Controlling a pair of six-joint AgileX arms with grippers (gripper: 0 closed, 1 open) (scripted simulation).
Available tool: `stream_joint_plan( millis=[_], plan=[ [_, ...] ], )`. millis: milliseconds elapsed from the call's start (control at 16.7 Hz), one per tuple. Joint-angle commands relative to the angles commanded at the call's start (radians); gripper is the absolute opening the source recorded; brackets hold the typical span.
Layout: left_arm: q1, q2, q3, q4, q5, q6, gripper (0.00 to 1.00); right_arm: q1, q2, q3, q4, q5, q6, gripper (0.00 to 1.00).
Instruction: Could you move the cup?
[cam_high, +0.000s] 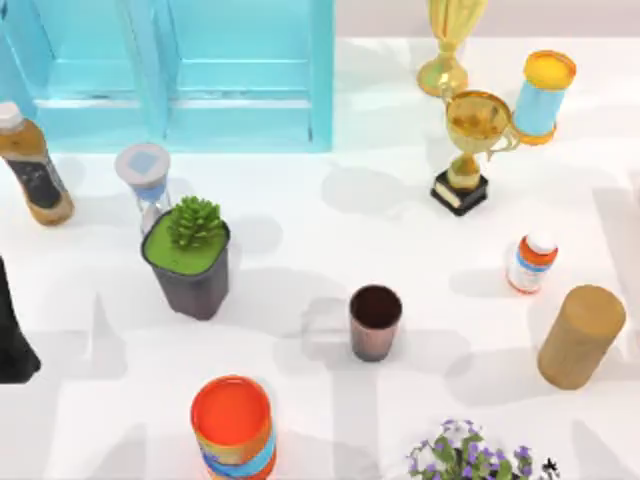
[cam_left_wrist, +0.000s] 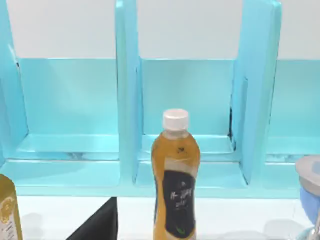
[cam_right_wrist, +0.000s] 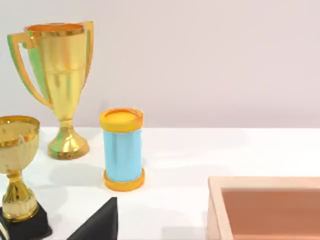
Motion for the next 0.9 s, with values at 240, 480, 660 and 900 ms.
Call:
stream_joint_plan(
  millis=[240,480,660,900],
  plan=[
    [-0.012,0.029,0.028,-0.019,0.000,-0.010,1.00,0.000,0.000,0.000,0.000,0.000,0.000,1.00],
    [-0.079,0.203,0.195,-0.134,0.000,-0.069,1.00,0.000,0.000,0.000,0.000,0.000,0.000,1.00],
    [-0.161,0.415,0.402,-0.274,0.000,-0.144,1.00,0.000,0.000,0.000,0.000,0.000,0.000,1.00],
    [-0.295,0.771,0.749,-0.510,0.001,-0.271,1.00,0.000,0.000,0.000,0.000,0.000,0.000,1.00]
  ],
)
